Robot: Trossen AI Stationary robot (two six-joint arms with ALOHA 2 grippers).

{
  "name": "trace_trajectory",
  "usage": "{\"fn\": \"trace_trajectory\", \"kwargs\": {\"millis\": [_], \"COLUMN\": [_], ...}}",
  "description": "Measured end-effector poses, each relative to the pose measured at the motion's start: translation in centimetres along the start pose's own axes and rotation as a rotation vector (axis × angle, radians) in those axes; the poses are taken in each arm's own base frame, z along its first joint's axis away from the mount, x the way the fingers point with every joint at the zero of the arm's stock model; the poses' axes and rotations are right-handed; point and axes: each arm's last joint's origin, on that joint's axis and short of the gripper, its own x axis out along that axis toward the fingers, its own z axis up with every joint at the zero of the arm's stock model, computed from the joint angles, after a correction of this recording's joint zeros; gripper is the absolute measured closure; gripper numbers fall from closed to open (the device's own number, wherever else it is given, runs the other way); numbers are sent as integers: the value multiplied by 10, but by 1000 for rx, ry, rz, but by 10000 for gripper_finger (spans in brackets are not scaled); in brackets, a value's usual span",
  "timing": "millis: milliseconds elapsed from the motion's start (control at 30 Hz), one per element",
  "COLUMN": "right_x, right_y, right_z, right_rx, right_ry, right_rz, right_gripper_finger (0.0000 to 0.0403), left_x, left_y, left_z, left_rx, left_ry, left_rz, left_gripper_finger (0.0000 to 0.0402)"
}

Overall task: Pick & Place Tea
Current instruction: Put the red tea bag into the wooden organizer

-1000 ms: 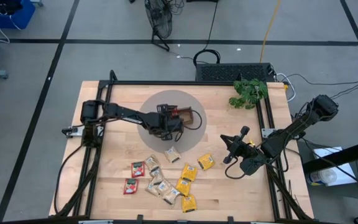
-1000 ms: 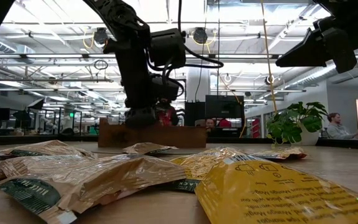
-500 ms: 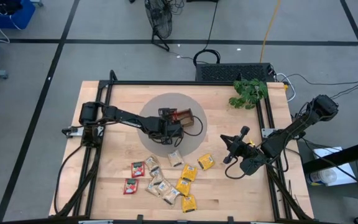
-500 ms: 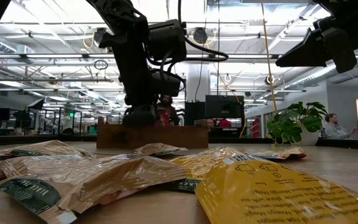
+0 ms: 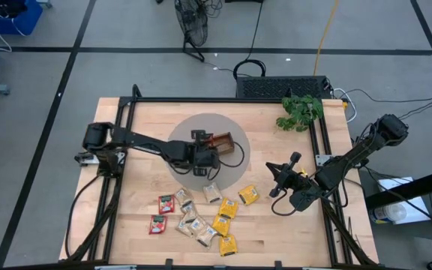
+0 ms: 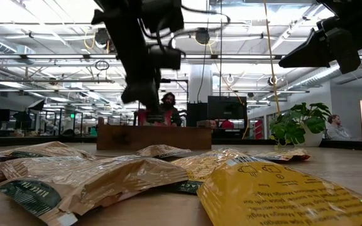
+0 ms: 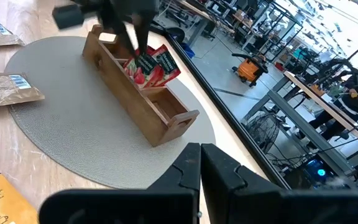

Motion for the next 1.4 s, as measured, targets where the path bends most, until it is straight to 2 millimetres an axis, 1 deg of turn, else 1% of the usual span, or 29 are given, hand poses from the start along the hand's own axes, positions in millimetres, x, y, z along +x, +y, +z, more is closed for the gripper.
{"fn": "trace_trajectory", "kwargs": {"millis": [100, 233, 333, 433, 533, 633, 700, 767, 867, 967, 1033, 1100, 1167, 1200, 1300, 1400], "right_x": [0, 0, 1, 1, 1, 1, 1, 1, 1, 1, 1, 1, 1, 1, 1, 1], "right_y": [0, 0, 0, 0, 1, 3, 3, 3, 3, 3, 3, 3, 4, 5, 6, 6], "right_z": [0, -1, -8, -15, -19, -19, -20, -20, -20, -19, -19, -18, -15, -13, -6, 1], "right_rx": [3, 6, 17, 34, 40, 32, 14, 10, 7, 8, 9, 20, 24, 22, -5, -33], "right_ry": [0, 1, 8, 15, 31, 43, 47, 47, 47, 45, 44, 38, 22, 11, -29, -65], "right_rz": [0, 0, -2, -2, 32, 77, 94, 96, 96, 96, 96, 97, 101, 103, 110, 111], "right_gripper_finger": [403, 403, 403, 403, 403, 403, 403, 403, 403, 403, 403, 403, 403, 403, 403, 403], "left_x": [-18, -39, -51, -62, -71, -84, -92, -102, -124, -146, -159, -167, -169, -166, -154, -137], "left_y": [12, 32, 47, 57, 60, 51, 40, 24, -10, -50, -75, -98, -118, -126, -148, -167], "left_z": [1, 0, -2, -6, -10, -19, -28, -32, -38, -41, -46, -52, -57, -59, -65, -72], "left_rx": [-32, -96, -168, -239, -296, -327, -360, -400, -404, -333, -278, -255, -270, -286, -310, -270], "left_ry": [-51, -120, -154, -178, -204, -159, -62, 21, 96, 95, 75, 53, 65, 91, 207, 316], "left_rz": [8, 31, 45, 25, -108, -358, -517, -580, -615, -630, -607, -548, -502, -491, -462, -409], "left_gripper_finger": [344, 344, 344, 344, 344, 344, 344, 344, 344, 344, 344, 343, 342, 340, 321, 291]}}
